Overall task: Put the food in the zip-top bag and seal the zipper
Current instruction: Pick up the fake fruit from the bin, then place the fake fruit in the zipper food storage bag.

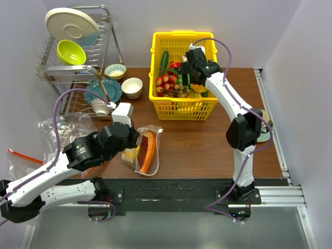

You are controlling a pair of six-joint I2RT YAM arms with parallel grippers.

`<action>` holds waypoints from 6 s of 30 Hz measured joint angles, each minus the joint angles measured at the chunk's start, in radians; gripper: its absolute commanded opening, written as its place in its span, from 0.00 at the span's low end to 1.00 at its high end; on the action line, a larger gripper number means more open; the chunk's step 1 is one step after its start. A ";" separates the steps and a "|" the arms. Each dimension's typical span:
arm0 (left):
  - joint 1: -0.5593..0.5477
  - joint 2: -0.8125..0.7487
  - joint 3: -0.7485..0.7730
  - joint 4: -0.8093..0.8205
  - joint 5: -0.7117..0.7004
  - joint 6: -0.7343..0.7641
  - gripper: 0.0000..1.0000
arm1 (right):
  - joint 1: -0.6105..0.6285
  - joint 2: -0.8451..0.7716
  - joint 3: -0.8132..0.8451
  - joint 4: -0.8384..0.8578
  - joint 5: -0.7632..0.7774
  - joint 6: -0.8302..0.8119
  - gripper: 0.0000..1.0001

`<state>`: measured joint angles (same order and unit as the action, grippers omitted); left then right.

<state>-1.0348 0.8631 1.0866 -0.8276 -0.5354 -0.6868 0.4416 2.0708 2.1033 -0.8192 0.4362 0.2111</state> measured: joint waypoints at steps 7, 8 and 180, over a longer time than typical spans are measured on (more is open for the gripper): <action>0.000 0.004 0.000 0.006 0.004 0.000 0.00 | -0.019 0.089 0.024 -0.036 0.029 -0.103 0.99; 0.000 0.004 0.000 0.006 0.004 0.000 0.00 | -0.019 0.102 0.025 -0.041 0.036 -0.114 0.99; 0.004 0.087 -0.097 0.308 0.164 -0.165 0.00 | 0.619 -0.909 -1.045 0.314 -0.141 0.755 0.83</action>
<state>-1.0309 0.9497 0.9897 -0.5194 -0.3714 -0.8516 1.0603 1.1614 1.0580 -0.5049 0.2951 0.9657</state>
